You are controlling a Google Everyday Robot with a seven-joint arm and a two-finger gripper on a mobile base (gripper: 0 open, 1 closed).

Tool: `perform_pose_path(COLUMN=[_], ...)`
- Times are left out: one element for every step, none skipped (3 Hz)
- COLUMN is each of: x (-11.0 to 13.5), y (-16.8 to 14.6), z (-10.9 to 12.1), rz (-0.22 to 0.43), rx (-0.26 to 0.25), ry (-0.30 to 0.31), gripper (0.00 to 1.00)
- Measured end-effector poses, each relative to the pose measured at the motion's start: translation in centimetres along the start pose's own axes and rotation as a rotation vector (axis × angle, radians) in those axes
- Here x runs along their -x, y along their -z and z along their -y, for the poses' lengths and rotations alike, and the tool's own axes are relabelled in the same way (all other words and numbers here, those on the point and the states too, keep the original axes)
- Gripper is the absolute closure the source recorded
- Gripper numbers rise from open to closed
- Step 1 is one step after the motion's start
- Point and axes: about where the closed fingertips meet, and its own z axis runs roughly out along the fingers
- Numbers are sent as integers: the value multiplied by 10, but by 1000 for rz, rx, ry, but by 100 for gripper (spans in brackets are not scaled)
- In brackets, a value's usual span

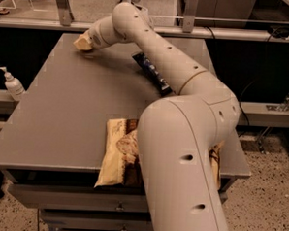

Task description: Pick orange

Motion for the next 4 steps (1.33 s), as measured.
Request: perform_pose_path(x=[2,10,14,6], y=[13,51,104,153], z=[-5,-15,-30,-39], rz=[8,76,177,303], rx=[11,28,61,96], ry=[-6,-41,-86,-141], gripper=[87,100,100,100])
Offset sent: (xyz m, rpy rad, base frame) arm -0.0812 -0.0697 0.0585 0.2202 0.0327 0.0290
